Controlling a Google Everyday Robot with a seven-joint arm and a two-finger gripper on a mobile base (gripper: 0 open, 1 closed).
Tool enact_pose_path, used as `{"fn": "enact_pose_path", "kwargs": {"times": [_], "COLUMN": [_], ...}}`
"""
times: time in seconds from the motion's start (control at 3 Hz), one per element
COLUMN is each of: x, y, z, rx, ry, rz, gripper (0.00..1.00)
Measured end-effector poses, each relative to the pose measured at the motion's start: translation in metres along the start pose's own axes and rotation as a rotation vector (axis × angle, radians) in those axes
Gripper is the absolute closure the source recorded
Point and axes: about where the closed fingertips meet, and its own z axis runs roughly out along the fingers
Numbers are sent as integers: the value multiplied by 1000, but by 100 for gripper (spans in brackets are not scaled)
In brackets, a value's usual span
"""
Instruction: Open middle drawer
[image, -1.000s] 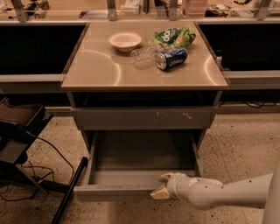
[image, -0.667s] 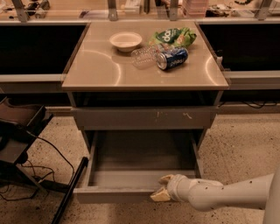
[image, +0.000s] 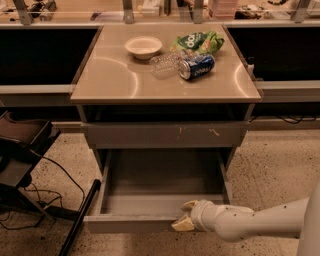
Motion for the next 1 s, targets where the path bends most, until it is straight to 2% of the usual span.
{"fn": "enact_pose_path", "kwargs": {"times": [1.0], "x": [11], "y": [15], "z": [-9], "rx": [-15], "ry": [11], "rz": [20], "gripper": [100]}}
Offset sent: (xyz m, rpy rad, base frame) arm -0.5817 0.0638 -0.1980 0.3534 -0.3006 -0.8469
